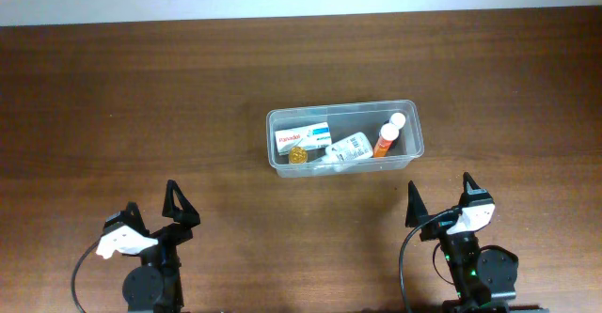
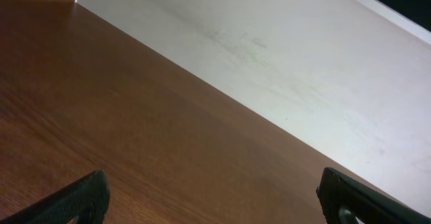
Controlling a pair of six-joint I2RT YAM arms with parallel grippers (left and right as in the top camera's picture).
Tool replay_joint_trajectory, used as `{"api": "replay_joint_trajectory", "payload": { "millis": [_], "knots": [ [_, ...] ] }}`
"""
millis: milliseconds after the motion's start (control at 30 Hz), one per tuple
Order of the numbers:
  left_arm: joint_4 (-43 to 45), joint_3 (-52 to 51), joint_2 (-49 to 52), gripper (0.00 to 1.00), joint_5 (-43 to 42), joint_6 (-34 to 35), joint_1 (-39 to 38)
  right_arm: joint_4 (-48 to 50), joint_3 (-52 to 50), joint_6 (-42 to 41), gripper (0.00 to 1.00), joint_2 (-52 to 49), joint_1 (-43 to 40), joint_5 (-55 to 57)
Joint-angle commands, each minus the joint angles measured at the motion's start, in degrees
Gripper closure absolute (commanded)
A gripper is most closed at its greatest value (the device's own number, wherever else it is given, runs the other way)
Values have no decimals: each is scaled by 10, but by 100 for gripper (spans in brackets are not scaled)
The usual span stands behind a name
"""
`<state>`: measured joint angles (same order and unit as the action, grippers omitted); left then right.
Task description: Pack container
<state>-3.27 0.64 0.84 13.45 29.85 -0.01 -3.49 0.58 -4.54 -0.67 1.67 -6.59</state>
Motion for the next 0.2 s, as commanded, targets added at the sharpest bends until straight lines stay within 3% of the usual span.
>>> {"api": "replay_joint_trajectory", "payload": {
  "millis": [0, 167],
  "knots": [
    [-3, -1, -5, 1, -6, -1, 3, -4, -3, -3, 2, 5, 6, -5],
    [-3, -1, -5, 0, -6, -1, 3, -4, -3, -4, 2, 5, 6, -5]
  ]
}}
